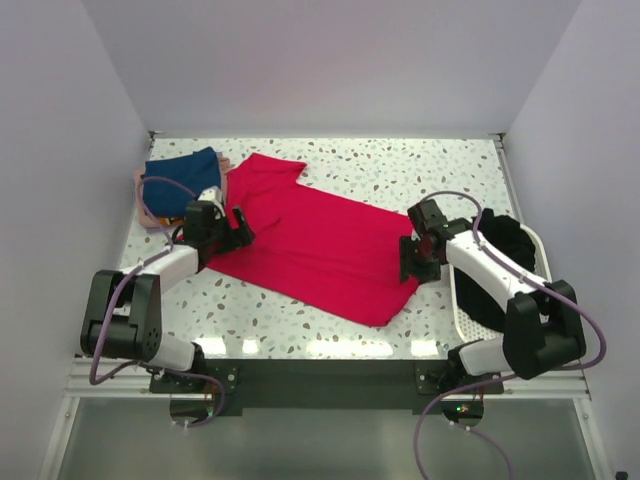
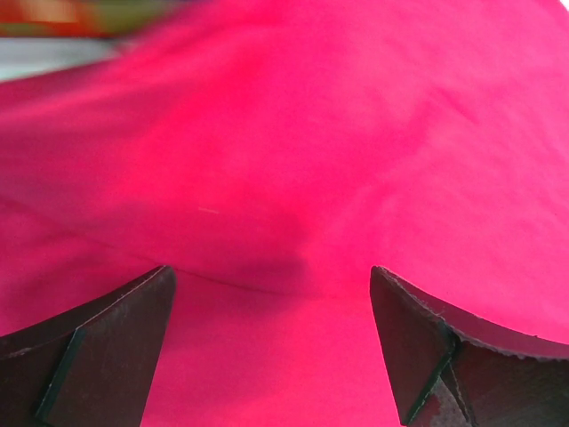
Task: Fold and stack the t-shirts
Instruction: Fold the tshirt
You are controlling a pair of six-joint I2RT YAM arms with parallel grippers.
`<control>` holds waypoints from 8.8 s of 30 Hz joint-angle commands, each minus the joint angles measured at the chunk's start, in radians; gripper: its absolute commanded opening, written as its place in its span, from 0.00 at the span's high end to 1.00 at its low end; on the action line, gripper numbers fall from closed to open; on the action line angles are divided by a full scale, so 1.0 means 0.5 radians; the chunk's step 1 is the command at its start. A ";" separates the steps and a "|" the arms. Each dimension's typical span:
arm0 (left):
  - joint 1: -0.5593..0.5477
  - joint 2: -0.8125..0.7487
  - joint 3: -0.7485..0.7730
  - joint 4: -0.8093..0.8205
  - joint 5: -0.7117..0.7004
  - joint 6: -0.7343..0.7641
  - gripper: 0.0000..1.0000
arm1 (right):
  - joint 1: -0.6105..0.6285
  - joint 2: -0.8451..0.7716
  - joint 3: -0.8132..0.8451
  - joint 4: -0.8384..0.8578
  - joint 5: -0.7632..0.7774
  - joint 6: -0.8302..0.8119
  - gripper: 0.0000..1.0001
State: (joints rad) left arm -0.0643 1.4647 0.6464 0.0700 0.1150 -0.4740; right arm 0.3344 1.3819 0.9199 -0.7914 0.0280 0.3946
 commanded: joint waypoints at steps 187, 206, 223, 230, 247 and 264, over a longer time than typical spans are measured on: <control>-1.497 0.166 -0.154 0.191 -0.463 -0.472 0.03 | 1.089 -0.362 -0.214 0.076 -0.464 0.566 0.98; -1.501 0.129 -0.231 0.182 -0.451 -0.491 0.03 | 1.209 -0.540 -0.026 -0.016 0.281 0.782 0.42; -1.501 0.123 -0.259 0.194 -0.433 -0.497 0.03 | 1.037 -0.153 -0.404 0.589 0.254 0.708 0.43; -1.497 0.120 -0.271 0.207 -0.433 -0.491 0.03 | 1.016 -0.202 -0.576 0.561 0.196 0.757 0.43; -1.497 0.148 -0.283 0.256 -0.399 -0.454 0.03 | 0.963 -0.625 -0.597 -0.218 0.337 0.907 0.42; -1.497 0.148 -0.290 0.262 -0.399 -0.442 0.03 | 0.979 -0.592 -0.217 -0.421 0.340 0.825 0.45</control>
State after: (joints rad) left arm -0.8120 1.5021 0.5438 0.3172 -0.1009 -0.6956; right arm 0.8181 1.0798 0.7612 -0.9859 0.1982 0.8234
